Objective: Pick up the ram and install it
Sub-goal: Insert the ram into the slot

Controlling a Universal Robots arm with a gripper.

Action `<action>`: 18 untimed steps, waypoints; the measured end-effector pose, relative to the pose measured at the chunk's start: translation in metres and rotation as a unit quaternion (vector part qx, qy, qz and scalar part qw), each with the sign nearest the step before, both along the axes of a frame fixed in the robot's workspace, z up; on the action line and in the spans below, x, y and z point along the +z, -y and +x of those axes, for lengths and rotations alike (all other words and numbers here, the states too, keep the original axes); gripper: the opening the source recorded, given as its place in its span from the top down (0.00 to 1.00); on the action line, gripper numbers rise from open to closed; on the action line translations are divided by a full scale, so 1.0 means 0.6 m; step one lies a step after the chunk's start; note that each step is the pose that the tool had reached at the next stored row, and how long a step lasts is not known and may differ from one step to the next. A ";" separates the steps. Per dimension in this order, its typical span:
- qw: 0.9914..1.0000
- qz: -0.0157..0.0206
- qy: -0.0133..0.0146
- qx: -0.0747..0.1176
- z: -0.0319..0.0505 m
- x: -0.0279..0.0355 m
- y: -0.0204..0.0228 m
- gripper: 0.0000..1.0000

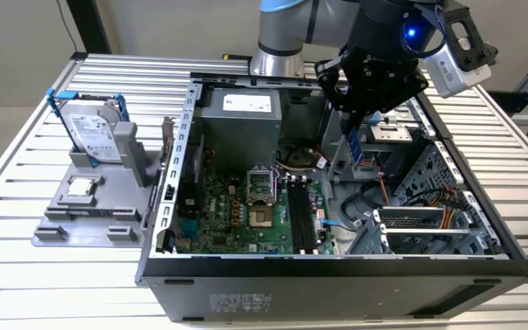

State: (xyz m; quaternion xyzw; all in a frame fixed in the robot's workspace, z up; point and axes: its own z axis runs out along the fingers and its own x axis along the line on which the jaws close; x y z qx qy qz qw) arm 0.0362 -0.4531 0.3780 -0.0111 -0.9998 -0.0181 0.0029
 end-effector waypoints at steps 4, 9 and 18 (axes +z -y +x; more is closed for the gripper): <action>1.000 0.000 0.000 0.000 0.000 -0.004 0.0000 1.00; 1.000 0.000 0.000 0.000 0.000 -0.005 0.0000 1.00; 1.000 0.000 0.000 0.000 0.000 -0.012 0.0000 1.00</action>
